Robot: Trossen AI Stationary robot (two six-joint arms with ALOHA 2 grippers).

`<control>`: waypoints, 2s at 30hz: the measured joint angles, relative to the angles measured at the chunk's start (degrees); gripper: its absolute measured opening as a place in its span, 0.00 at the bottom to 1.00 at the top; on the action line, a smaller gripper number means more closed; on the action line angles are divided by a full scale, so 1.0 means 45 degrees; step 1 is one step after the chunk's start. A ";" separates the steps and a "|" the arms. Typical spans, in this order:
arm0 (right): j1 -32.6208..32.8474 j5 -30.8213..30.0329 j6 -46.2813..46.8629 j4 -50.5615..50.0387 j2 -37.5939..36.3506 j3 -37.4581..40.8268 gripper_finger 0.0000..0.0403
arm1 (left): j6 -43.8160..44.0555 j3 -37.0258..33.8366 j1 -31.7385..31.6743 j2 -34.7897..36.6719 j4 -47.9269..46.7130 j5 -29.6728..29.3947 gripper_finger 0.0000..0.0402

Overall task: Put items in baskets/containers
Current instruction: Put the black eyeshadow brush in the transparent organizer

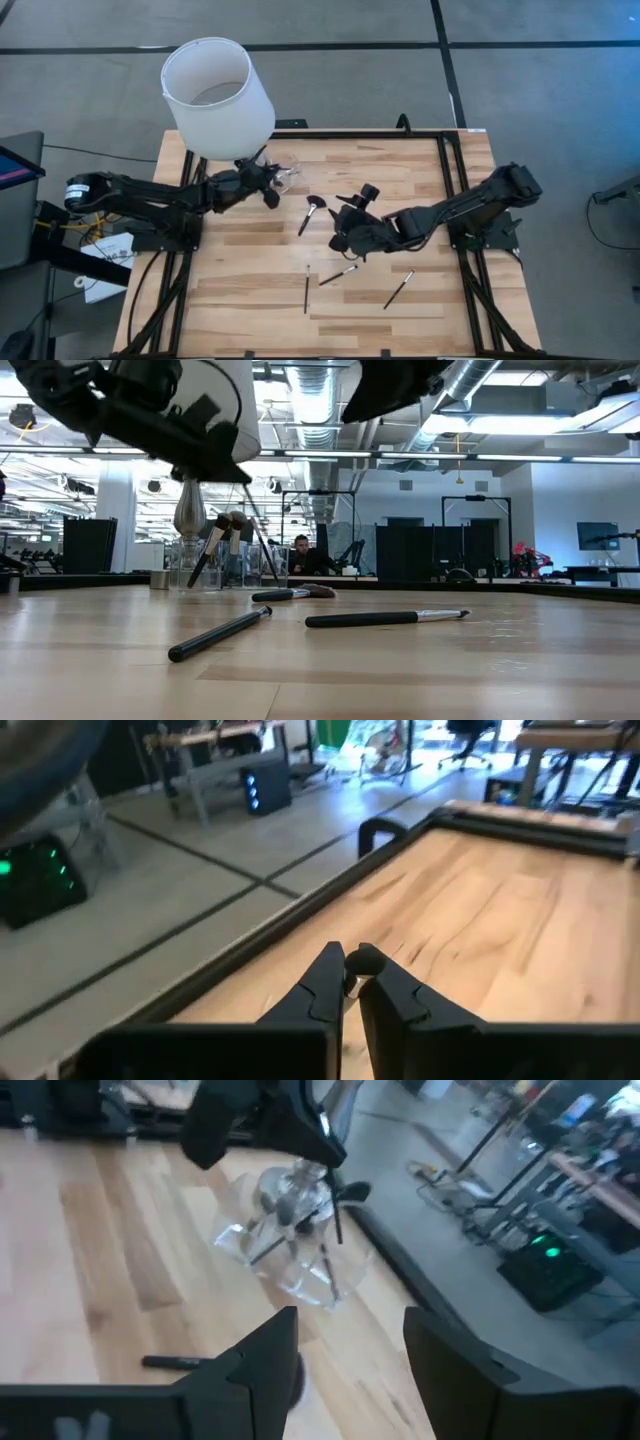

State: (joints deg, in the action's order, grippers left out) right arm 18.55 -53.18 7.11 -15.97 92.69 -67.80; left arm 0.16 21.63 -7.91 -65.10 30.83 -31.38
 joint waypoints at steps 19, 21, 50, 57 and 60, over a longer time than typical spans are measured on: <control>-0.0817 0.1874 -0.0006 0.0649 0.0291 0.0003 0.40 | 0.0441 -0.0417 -0.1405 -0.2560 0.1087 0.1087 0.06; -0.0821 0.1879 -0.0003 0.0623 0.0291 0.0003 0.40 | 0.0453 -0.0417 -0.1402 -0.2752 0.1155 0.1102 0.08; 0.1444 0.8584 0.1307 -0.6343 -0.3396 -0.0550 0.40 | 0.0749 -0.0422 0.2421 0.0848 0.0969 0.4759 0.25; 0.2093 1.0743 0.4446 -0.6041 -0.3478 0.1393 0.35 | 0.0749 -0.0422 0.2503 0.0815 0.0979 0.4655 0.25; 0.2618 1.0889 0.5080 -0.5543 -0.3033 0.2123 0.33 | 0.0779 -0.0422 0.2503 0.0816 0.0966 0.4655 0.25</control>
State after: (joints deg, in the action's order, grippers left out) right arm 30.33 -4.19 29.97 -40.91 79.04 -58.25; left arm 3.66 19.73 3.36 -61.43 35.18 -10.44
